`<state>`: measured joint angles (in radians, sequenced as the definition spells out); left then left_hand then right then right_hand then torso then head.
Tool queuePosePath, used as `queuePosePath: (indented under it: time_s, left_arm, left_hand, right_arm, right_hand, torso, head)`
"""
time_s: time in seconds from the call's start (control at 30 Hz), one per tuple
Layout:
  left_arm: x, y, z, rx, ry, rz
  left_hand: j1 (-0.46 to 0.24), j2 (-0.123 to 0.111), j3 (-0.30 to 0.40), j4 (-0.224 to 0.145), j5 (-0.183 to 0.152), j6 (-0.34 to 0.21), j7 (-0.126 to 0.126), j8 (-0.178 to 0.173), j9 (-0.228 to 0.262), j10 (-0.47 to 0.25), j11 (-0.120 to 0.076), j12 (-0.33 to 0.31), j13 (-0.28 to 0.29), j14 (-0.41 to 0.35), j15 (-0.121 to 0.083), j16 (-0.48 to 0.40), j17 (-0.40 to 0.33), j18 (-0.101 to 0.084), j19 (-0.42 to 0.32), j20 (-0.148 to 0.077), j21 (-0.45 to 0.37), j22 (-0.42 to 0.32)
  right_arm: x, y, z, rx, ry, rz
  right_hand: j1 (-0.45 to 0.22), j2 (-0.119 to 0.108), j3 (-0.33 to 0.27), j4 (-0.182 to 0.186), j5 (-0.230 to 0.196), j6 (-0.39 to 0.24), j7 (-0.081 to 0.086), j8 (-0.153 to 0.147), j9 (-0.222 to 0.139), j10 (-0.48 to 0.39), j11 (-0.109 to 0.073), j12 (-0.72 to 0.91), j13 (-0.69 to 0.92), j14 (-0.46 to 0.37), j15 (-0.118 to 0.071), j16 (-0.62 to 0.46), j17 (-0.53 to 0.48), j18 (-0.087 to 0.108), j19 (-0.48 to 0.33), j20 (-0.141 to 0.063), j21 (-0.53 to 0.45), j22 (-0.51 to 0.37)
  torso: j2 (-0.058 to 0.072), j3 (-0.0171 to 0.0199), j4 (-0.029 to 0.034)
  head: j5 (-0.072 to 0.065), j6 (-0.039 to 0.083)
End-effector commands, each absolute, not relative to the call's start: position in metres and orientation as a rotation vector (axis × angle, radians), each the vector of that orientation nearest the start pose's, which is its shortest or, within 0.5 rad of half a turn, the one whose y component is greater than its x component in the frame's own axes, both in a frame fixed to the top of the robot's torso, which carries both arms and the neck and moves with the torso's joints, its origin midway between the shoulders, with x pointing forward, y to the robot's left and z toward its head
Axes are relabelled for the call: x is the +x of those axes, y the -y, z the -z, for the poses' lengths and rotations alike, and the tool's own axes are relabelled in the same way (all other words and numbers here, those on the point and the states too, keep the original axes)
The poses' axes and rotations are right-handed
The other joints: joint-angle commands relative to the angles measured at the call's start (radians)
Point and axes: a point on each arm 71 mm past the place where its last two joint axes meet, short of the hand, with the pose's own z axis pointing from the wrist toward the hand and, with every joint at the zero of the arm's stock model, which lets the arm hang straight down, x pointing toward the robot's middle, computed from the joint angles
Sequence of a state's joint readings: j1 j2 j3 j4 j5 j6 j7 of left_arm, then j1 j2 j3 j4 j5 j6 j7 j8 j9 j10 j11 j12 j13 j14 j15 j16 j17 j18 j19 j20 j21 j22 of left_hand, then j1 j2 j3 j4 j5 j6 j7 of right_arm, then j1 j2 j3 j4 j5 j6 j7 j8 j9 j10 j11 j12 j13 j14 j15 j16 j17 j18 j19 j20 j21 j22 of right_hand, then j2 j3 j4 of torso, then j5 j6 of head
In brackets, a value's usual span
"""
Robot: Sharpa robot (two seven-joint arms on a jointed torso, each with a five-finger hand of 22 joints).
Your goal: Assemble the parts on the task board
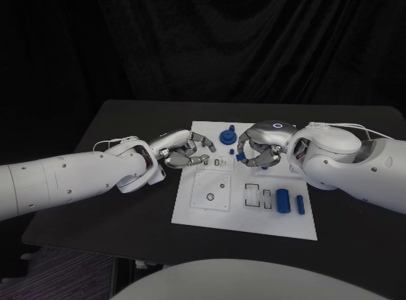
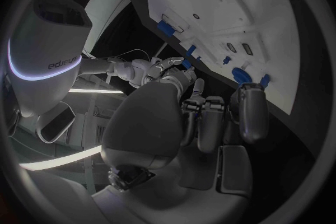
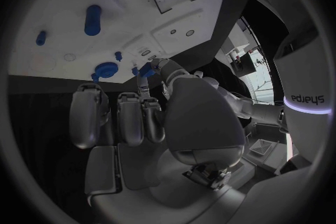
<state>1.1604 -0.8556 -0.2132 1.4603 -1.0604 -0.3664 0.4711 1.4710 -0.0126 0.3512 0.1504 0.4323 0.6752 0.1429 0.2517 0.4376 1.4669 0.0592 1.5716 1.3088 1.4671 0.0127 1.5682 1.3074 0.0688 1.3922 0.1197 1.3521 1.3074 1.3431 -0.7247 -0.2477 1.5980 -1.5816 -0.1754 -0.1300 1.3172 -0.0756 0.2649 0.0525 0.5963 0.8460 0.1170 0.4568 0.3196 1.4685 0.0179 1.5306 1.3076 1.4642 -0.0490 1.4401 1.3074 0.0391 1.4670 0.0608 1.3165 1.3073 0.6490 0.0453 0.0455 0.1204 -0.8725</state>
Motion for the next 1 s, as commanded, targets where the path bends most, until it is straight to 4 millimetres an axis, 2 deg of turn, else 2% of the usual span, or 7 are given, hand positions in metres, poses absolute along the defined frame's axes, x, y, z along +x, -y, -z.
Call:
queuePosePath:
  time_s: [0.03, 0.23, 0.37, 0.57, 0.67, 0.8, 1.0]
  left_arm:
    - [0.444, -0.203, 0.243, 0.180, -1.602, 1.202]
    - [0.444, -0.194, 0.246, 0.206, -1.632, 1.215]
    - [0.445, -0.189, 0.248, 0.209, -1.659, 1.215]
    - [0.447, -0.183, 0.251, 0.210, -1.691, 1.213]
    - [0.449, -0.181, 0.253, 0.208, -1.705, 1.209]
    - [0.450, -0.179, 0.255, 0.206, -1.722, 1.204]
    - [0.450, -0.174, 0.259, 0.206, -1.749, 1.205]
  left_hand:
    - [0.009, -0.006, 0.008, 0.004, 0.006, 0.005, -0.012, -0.007, -0.004, 0.104, -0.013, -0.001, 0.262, 0.104, -0.011, 0.003, 0.263, -0.012, 0.013, -0.005, 0.014, 0.189]
    - [0.008, -0.011, 0.010, 0.010, 0.005, 0.011, -0.019, -0.016, -0.011, 0.104, -0.019, -0.001, 0.262, 0.104, -0.016, 0.003, 0.263, -0.014, 0.018, -0.009, 0.021, 0.192]
    - [0.008, -0.014, 0.012, 0.014, 0.005, 0.009, -0.021, -0.026, -0.017, 0.104, -0.021, -0.001, 0.262, 0.104, -0.019, 0.003, 0.263, -0.014, 0.019, -0.012, 0.022, 0.192]
    - [0.007, -0.018, 0.017, 0.018, 0.006, 0.002, -0.022, -0.046, -0.028, 0.104, -0.023, -0.001, 0.262, 0.104, -0.022, 0.003, 0.263, -0.014, 0.020, -0.016, 0.025, 0.192]
    - [0.006, -0.018, 0.018, 0.020, 0.007, 0.003, -0.020, -0.050, -0.030, 0.104, -0.023, -0.001, 0.262, 0.104, -0.022, 0.003, 0.263, -0.016, 0.026, -0.017, 0.031, 0.195]
    - [0.005, -0.020, 0.020, 0.021, 0.008, 0.002, -0.018, -0.059, -0.035, 0.104, -0.021, -0.001, 0.262, 0.104, -0.022, 0.003, 0.263, -0.016, 0.026, -0.017, 0.032, 0.195]
    - [0.005, -0.022, 0.024, 0.023, 0.011, -0.004, -0.015, -0.076, -0.047, 0.104, -0.019, -0.001, 0.262, 0.104, -0.020, 0.003, 0.263, -0.017, 0.028, -0.017, 0.034, 0.195]
  right_arm:
    - [0.459, 0.121, 0.200, -0.635, -1.733, -0.500]
    - [0.460, 0.115, 0.205, -0.650, -1.734, -0.481]
    - [0.459, 0.112, 0.207, -0.653, -1.735, -0.475]
    - [0.458, 0.108, 0.207, -0.654, -1.730, -0.478]
    - [0.457, 0.106, 0.206, -0.655, -1.726, -0.484]
    - [0.456, 0.104, 0.205, -0.652, -1.717, -0.493]
    - [0.454, 0.101, 0.204, -0.652, -1.707, -0.506]
  right_hand:
    - [-0.010, -0.003, 0.006, -0.001, 0.007, 0.021, -0.027, 0.003, 0.102, 0.034, -0.005, -0.005, 0.186, 0.055, -0.005, -0.006, 0.080, 0.021, 0.001, -0.006, -0.009, 0.184]
    - [-0.012, -0.004, 0.009, -0.002, 0.010, 0.018, -0.026, 0.002, 0.105, 0.027, -0.005, -0.010, 0.179, 0.053, -0.005, -0.009, 0.076, 0.022, -0.001, -0.006, -0.015, 0.182]
    - [-0.012, -0.005, 0.011, -0.003, 0.010, 0.016, -0.026, 0.000, 0.106, 0.026, -0.004, -0.010, 0.178, 0.053, -0.005, -0.009, 0.077, 0.022, -0.001, -0.006, -0.015, 0.182]
    - [-0.013, -0.006, 0.012, -0.003, 0.010, 0.013, -0.025, -0.001, 0.106, 0.024, -0.004, -0.012, 0.176, 0.053, -0.005, -0.010, 0.075, 0.023, -0.002, -0.006, -0.017, 0.181]
    - [-0.014, -0.006, 0.013, -0.003, 0.010, 0.012, -0.024, -0.002, 0.107, 0.025, -0.004, -0.011, 0.177, 0.053, -0.004, -0.009, 0.076, 0.023, -0.002, -0.006, -0.017, 0.181]
    - [-0.014, -0.005, 0.014, -0.003, 0.010, 0.011, -0.024, -0.002, 0.107, 0.025, -0.004, -0.011, 0.178, 0.054, -0.004, -0.007, 0.079, 0.022, -0.001, -0.006, -0.015, 0.182]
    - [-0.014, -0.005, 0.015, -0.003, 0.010, 0.011, -0.024, -0.002, 0.107, 0.027, -0.003, -0.010, 0.180, 0.055, -0.004, -0.004, 0.082, 0.021, 0.000, -0.006, -0.011, 0.183]
  torso:
    - [0.002, -0.0009, 0.0012]
    - [0.003, -0.0003, 0.0023]
    - [0.003, -0.0007, 0.0043]
    - [0.003, 0.0015, 0.0008]
    - [0.004, 0.0017, 0.0005]
    - [0.004, 0.0011, -0.0038]
    - [0.004, 0.0019, -0.0039]
  head:
    - [0.003, 0.000]
    - [0.007, 0.000]
    - [0.000, 0.000]
    - [0.002, 0.000]
    - [0.004, 0.000]
    - [0.011, 0.000]
    - [0.006, 0.000]
